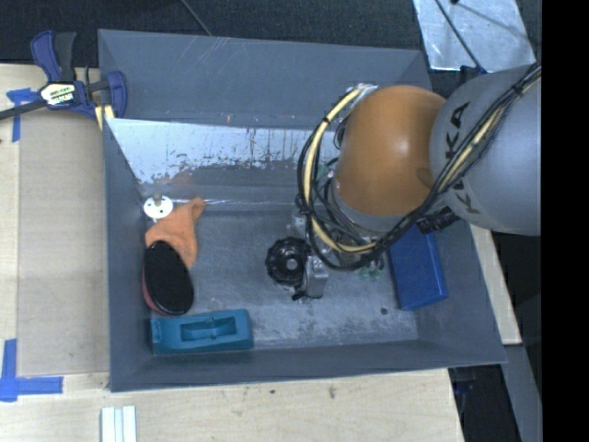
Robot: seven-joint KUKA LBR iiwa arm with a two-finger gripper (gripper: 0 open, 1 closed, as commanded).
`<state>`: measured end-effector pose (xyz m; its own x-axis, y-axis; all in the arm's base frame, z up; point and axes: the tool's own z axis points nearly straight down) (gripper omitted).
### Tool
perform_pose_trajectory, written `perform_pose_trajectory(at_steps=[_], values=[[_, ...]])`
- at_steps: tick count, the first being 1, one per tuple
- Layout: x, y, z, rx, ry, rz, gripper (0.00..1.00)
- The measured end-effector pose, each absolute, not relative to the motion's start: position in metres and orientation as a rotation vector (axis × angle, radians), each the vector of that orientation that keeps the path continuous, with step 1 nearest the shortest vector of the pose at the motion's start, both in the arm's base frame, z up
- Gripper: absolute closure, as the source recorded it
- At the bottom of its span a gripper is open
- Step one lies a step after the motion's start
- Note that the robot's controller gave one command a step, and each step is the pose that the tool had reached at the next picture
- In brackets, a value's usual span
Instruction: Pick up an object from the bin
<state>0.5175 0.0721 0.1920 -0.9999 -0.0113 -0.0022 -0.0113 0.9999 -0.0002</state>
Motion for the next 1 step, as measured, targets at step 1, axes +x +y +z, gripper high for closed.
perform_pose_trajectory(at_steps=[1], values=[[0.5396,0.0501,0.3000,-0.052,3.138,0.000,1.00]])
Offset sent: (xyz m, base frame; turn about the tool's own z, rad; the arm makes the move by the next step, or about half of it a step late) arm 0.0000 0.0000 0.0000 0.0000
